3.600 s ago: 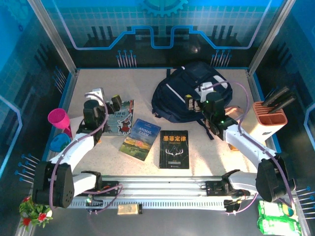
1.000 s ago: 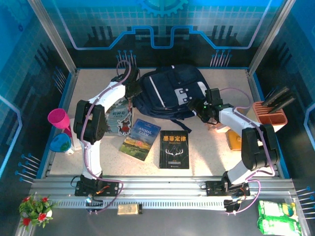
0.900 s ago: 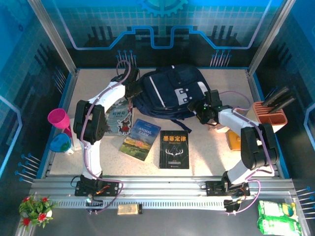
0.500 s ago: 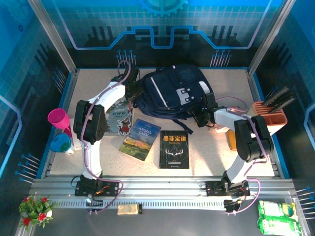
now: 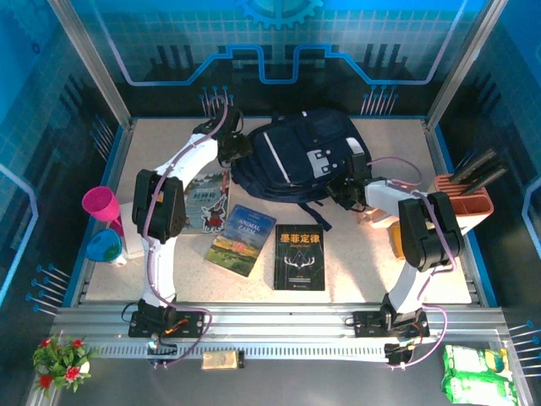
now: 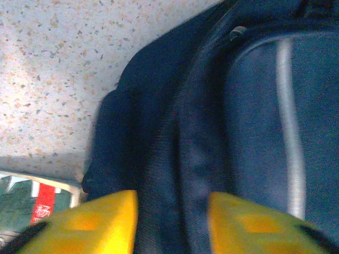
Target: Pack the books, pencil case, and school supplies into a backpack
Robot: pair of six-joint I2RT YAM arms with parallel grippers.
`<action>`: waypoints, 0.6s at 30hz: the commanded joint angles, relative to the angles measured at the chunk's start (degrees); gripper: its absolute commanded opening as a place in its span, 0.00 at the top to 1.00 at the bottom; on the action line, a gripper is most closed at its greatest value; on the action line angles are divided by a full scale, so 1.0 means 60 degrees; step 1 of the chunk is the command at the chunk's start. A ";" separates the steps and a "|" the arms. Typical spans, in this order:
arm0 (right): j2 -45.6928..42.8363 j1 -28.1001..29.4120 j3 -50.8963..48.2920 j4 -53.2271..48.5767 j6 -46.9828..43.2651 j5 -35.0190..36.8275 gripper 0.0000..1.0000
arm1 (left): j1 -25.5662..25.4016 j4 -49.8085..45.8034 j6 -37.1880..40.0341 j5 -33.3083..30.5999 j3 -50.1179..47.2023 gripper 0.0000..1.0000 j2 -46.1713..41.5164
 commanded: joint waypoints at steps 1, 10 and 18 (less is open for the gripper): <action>-0.1089 0.0008 0.0063 0.0421 -0.0277 -0.0210 1.00 | -0.0044 -0.0172 0.0497 -0.0139 0.0337 0.38 -0.0417; -0.1753 0.0014 0.0594 0.0123 -0.0127 -0.0338 1.00 | -0.0820 0.0728 0.0635 -0.0099 -0.2193 0.26 -0.3051; -0.1532 0.0015 0.1176 0.0033 -0.0229 -0.0565 1.00 | -0.3039 0.1987 -0.0083 -0.0451 -0.4695 0.30 -0.4310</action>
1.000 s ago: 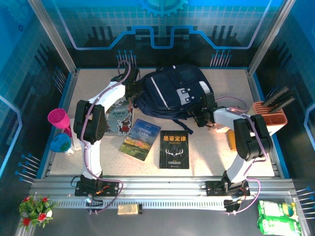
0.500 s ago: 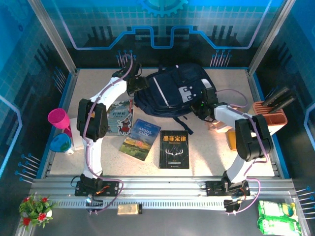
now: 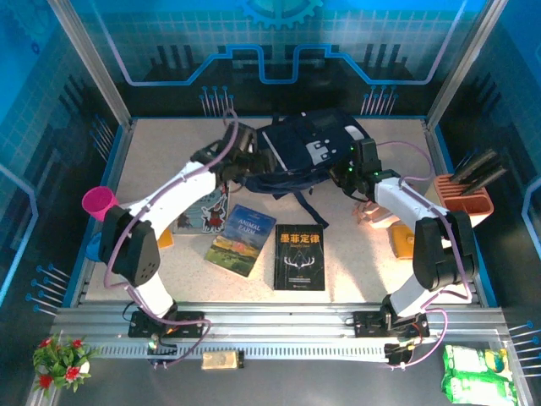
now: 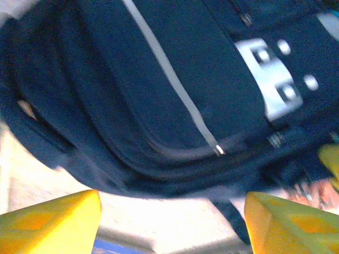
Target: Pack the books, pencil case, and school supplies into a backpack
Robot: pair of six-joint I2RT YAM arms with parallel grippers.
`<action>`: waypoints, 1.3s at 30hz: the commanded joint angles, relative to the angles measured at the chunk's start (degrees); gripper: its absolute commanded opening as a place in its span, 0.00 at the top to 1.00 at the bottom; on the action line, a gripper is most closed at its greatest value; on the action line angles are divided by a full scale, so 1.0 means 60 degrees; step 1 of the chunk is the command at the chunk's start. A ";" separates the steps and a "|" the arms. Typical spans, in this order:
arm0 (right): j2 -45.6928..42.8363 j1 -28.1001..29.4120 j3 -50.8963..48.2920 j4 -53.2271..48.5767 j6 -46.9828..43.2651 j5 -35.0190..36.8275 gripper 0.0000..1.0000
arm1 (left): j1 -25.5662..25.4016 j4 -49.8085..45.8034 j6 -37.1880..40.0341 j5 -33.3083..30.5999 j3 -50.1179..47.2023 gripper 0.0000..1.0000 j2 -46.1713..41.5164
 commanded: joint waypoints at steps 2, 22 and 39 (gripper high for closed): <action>-0.0027 0.0012 0.0554 0.0324 -0.0167 -0.0290 1.00 | -0.1079 0.1120 -0.0445 -0.0211 -0.1033 0.32 0.0033; 0.0150 -0.0085 0.1326 -0.0126 -0.0021 -0.1493 1.00 | -0.2877 0.2740 0.0279 -0.2322 0.0665 0.49 0.2878; 0.0045 -0.0297 0.1477 -0.0233 0.0047 -0.2001 1.00 | -0.2850 0.2382 0.0354 -0.3868 0.1933 0.70 0.3544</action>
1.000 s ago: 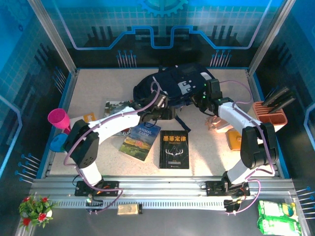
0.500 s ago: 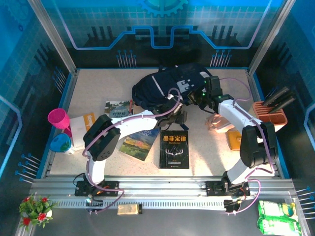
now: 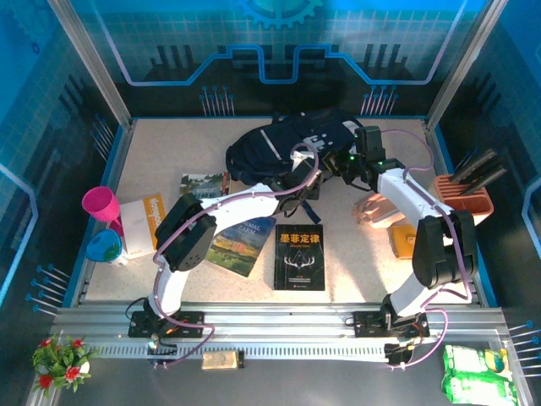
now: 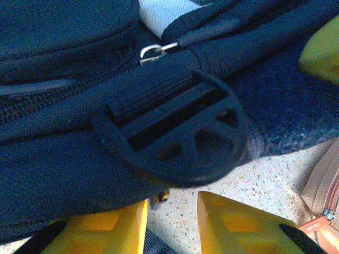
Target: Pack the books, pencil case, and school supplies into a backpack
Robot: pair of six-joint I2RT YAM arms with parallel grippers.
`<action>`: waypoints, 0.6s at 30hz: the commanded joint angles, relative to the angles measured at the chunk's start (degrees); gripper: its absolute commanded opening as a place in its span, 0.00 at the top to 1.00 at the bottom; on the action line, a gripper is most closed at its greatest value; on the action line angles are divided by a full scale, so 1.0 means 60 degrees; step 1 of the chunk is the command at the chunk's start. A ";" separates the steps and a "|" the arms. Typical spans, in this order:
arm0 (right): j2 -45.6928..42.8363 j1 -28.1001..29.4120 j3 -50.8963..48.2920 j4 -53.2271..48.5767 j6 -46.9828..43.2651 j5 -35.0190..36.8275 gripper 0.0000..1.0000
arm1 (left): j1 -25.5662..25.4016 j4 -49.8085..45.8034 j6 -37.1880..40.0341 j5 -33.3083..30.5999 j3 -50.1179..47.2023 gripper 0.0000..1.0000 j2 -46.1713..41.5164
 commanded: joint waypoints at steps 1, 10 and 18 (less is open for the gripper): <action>-0.0096 -0.0093 0.0370 0.0338 0.0041 -0.0603 1.00 | 0.0020 0.0021 0.0225 -0.0430 0.0510 0.71 0.0184; -0.0118 -0.0092 0.0289 0.0327 0.0043 -0.0625 1.00 | 0.0048 -0.0092 0.0313 -0.0607 0.0759 0.80 0.0376; -0.0165 -0.0119 0.0354 0.0159 -0.0132 -0.0310 1.00 | 0.0135 -0.0265 0.0457 -0.0230 0.0565 0.90 0.0227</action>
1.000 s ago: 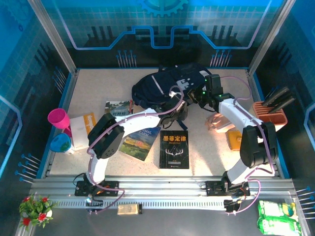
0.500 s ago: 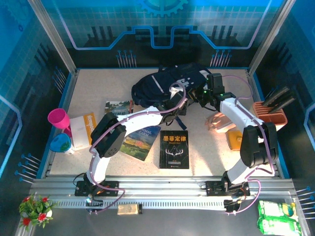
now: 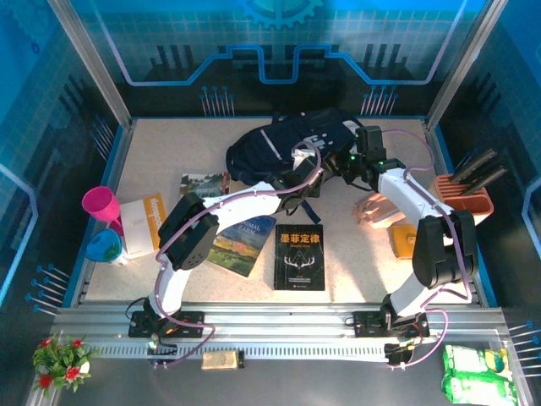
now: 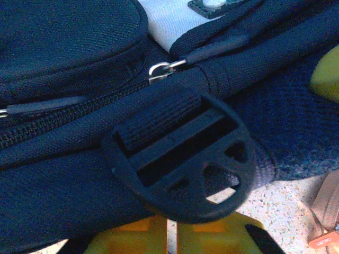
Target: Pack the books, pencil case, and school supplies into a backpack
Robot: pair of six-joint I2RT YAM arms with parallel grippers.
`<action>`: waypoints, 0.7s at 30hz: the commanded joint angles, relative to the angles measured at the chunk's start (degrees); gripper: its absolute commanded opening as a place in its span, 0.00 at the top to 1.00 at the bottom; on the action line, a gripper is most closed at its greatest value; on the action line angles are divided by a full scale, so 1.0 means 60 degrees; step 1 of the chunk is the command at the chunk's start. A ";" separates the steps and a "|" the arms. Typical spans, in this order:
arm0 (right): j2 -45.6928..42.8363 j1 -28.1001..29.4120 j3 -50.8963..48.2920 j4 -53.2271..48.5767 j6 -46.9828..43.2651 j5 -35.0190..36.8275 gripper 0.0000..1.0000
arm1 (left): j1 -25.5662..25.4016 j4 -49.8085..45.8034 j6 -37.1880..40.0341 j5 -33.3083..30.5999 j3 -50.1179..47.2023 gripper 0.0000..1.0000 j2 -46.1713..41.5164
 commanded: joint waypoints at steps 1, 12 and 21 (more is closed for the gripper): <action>-0.0164 -0.0078 0.0380 0.0120 -0.0166 -0.0195 1.00 | 0.0100 -0.0126 0.0450 0.0225 0.0204 0.90 -0.0052; -0.0030 -0.0309 0.0800 -0.0485 -0.0922 0.0573 1.00 | 0.1218 -0.0489 0.1132 0.2930 -0.1900 0.92 -0.1792; 0.0022 -0.0342 0.0854 -0.0521 -0.1006 0.0654 1.00 | 0.2304 -0.0199 0.1441 0.3874 -0.3119 0.93 -0.2234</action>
